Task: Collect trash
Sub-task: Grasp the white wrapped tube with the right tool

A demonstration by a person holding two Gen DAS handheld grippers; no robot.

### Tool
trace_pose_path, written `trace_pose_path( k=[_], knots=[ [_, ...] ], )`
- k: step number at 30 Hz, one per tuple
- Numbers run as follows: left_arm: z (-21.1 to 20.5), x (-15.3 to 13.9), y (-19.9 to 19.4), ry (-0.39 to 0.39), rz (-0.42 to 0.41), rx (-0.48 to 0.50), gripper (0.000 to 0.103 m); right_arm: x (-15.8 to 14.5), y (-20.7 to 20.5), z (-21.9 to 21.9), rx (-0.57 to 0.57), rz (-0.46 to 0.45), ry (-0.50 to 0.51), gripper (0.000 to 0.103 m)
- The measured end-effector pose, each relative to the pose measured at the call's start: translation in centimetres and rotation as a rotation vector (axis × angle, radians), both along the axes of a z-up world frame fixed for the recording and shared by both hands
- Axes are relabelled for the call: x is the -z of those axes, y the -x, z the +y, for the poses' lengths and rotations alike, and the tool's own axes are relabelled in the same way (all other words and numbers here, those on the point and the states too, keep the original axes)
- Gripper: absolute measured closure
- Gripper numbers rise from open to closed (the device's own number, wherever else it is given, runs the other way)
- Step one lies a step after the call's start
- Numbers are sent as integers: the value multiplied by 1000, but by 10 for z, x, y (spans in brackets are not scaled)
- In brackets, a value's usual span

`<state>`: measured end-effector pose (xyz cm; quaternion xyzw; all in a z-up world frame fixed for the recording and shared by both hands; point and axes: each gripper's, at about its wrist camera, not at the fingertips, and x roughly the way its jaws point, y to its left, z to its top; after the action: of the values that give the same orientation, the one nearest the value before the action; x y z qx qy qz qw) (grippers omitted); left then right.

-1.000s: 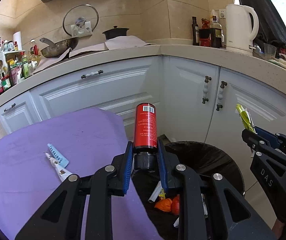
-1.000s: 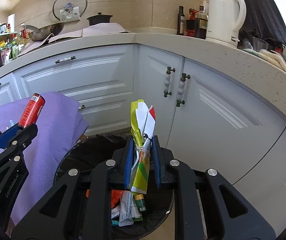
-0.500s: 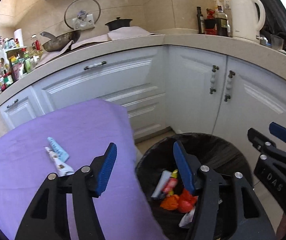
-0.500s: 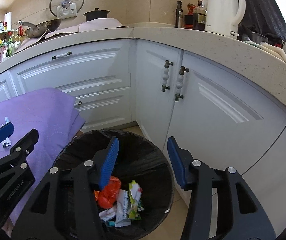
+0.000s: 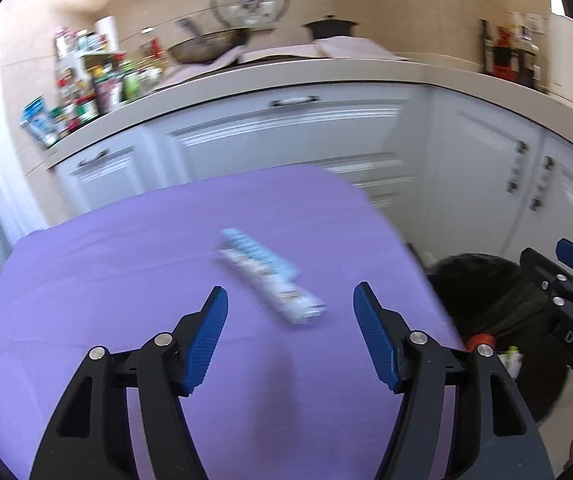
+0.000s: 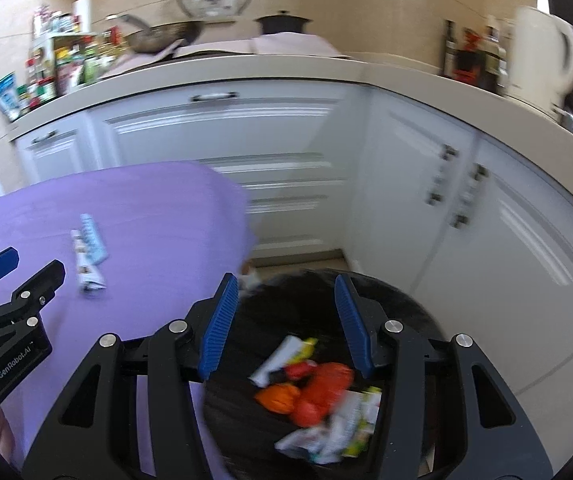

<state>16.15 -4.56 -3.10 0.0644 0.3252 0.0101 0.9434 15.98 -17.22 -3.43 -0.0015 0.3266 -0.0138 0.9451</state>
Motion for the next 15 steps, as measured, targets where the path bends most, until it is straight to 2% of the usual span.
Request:
trace_pose_path(
  k=[10,15],
  knots=[
    [97,4,-4,-21,16,-224,35,4,-31,89,-192,28,2,54],
    [139,8,-5,-24,28,-315,33,15,-48,126,-266,78,18,55]
  ],
)
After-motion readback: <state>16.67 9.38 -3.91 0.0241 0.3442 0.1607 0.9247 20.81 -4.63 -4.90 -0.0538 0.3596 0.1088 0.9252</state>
